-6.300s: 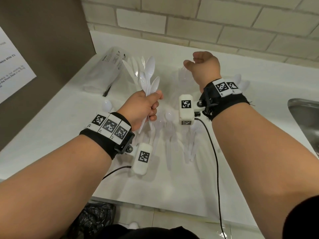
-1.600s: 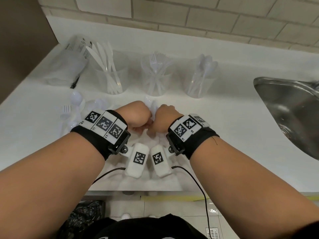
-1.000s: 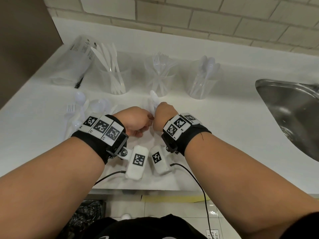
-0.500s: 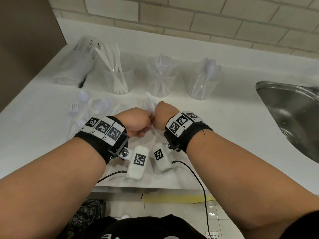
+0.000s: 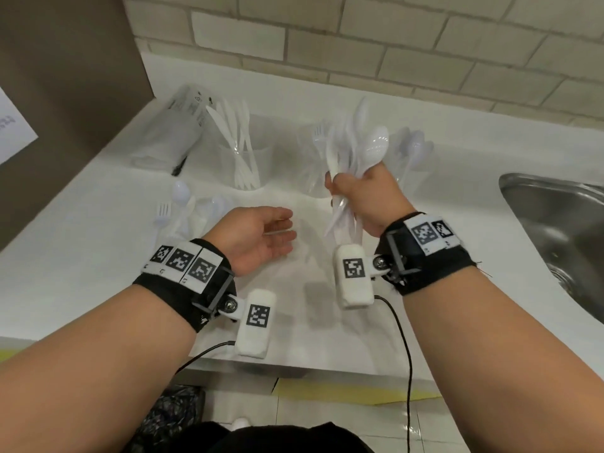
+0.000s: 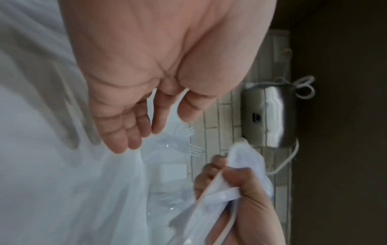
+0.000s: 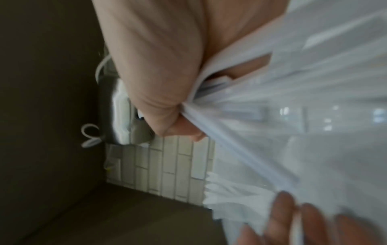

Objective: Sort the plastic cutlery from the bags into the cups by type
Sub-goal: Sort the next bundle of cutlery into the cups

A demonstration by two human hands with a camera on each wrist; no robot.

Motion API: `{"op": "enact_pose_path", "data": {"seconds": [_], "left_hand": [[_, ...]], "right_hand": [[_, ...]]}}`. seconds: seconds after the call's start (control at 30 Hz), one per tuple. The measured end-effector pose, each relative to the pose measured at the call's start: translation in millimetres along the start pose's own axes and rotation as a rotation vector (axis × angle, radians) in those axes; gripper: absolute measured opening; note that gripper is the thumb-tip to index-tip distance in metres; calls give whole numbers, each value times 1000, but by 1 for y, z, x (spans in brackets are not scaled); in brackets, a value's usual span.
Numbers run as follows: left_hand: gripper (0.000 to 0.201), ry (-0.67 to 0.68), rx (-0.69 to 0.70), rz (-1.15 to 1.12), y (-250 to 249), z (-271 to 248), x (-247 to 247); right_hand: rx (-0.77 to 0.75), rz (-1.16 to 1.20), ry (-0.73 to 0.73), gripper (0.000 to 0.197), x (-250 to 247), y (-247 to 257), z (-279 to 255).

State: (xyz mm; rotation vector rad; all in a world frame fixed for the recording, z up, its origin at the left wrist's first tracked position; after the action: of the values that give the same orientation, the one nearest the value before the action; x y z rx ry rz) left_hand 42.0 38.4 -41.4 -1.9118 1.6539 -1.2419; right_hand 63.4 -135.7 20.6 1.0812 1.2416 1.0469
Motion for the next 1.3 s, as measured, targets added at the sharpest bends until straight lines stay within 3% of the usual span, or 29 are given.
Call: {"op": "enact_pose_path", "data": {"seconds": [0.17, 0.33, 0.57, 0.67, 0.97, 1.03, 1.13, 1.2, 1.3], "left_hand": [[64, 159, -243, -65, 14, 0, 7], [69, 276, -329, -157, 17, -9, 14], [48, 263, -195, -288, 1, -10, 5], [40, 261, -109, -261, -4, -14, 6], [32, 219, -38, -265, -9, -16, 7], [35, 238, -32, -209, -11, -18, 6], [56, 361, -15, 42, -14, -24, 1], [70, 400, 122, 159, -24, -27, 0], [75, 436, 311, 310, -39, -34, 10]], "right_hand": [[-164, 422, 2, 16, 10, 34, -5], [-299, 489, 16, 17, 36, 42, -13], [-247, 255, 14, 15, 52, 22, -23], [-218, 258, 44, 16, 54, 15, -25], [-140, 282, 2, 14, 59, 3, -28], [-123, 247, -7, 9, 60, 2, -27], [-78, 338, 20, 7, 59, 5, -25], [-25, 454, 84, 11, 59, 8, -26], [16, 371, 214, 21, 69, 5, -32]]}}
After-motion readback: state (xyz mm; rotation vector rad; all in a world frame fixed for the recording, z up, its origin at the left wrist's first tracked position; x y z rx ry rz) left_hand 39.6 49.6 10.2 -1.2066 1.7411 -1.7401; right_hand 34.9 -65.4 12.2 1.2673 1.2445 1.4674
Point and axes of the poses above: each hand's wrist, its own z-axis towards the middle knuckle, its own x-axis out of the palm, y = z × x, the point moved 3 cm from there along z, towards the middle knuckle, and after that the axes turned 3 degrees about -x, right-handed, at the moved point
